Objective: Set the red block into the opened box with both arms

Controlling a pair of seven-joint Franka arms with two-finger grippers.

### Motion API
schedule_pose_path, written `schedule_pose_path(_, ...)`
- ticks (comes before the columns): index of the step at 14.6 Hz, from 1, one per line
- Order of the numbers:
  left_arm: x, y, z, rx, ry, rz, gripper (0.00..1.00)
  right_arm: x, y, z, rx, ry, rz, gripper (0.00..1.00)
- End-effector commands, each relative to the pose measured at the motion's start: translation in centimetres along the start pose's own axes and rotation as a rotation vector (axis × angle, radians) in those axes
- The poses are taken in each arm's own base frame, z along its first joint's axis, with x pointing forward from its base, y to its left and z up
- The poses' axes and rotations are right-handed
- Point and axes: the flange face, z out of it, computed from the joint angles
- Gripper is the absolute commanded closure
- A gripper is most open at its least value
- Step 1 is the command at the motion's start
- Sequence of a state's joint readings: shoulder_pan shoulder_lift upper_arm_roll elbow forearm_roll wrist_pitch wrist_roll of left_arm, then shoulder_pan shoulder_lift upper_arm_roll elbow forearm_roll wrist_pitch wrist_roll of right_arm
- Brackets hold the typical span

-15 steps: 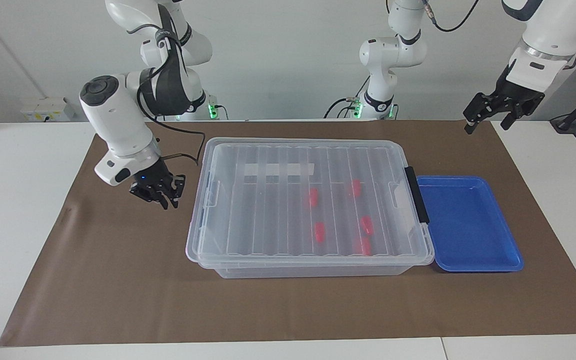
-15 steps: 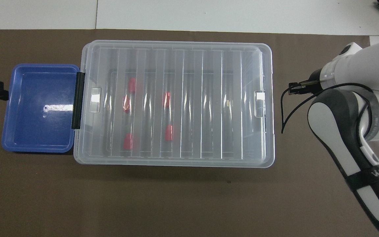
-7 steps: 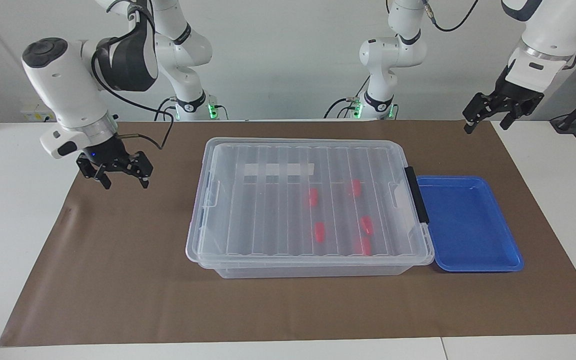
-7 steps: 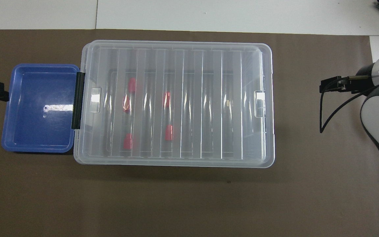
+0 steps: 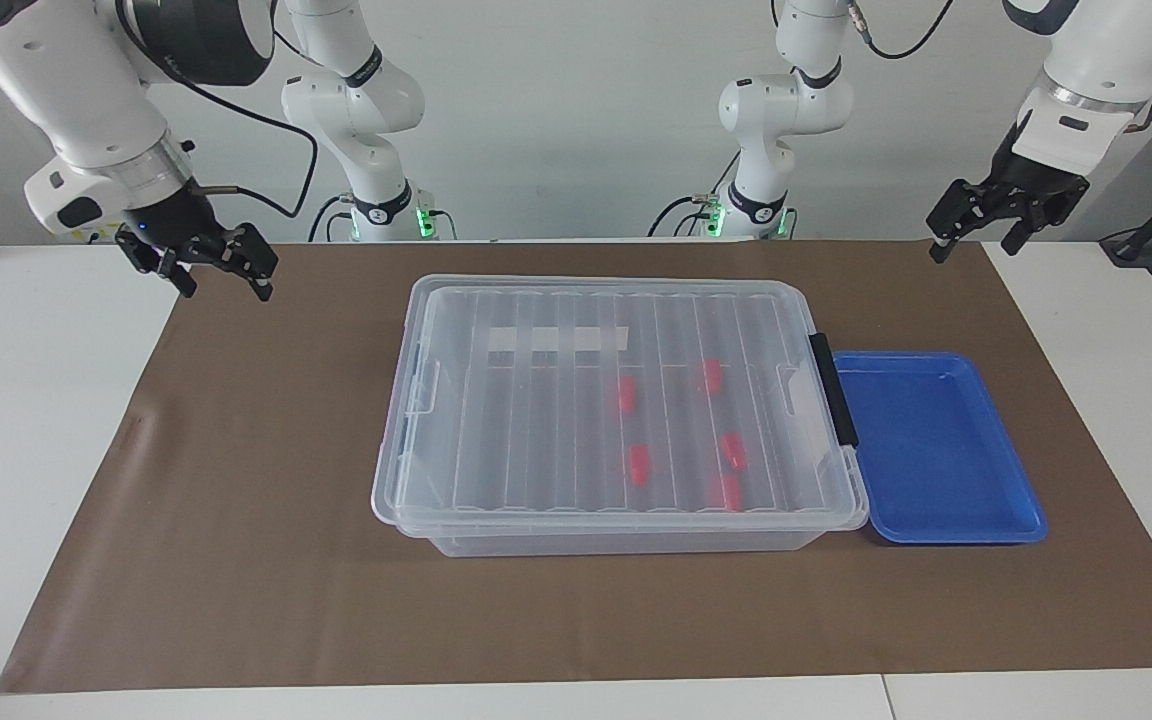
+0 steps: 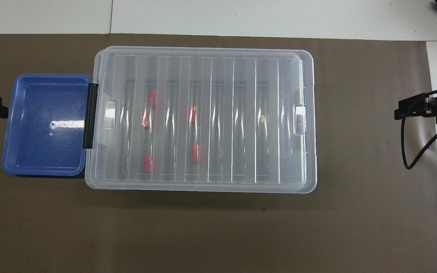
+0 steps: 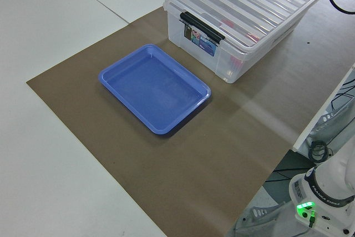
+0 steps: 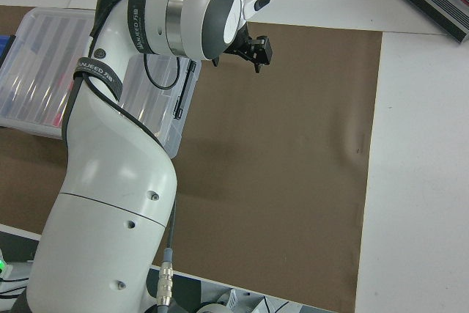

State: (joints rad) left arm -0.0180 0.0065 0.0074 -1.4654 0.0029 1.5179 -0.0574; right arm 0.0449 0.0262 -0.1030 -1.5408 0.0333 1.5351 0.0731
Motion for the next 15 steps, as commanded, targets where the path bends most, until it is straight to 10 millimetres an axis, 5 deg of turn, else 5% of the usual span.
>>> schedule_pose_path(1, -0.6, -0.4, 0.0, -0.009, 0.018, -0.005, 0.00, -2.3, -0.1, -2.0, -0.024, 0.000, 0.021, 0.00)
schedule_pose_path(15, 0.3, 0.9, 0.3, -0.027, 0.088, -0.026, 0.00, -2.8, 0.1, -1.9, -0.063, 0.011, 0.015, 0.00)
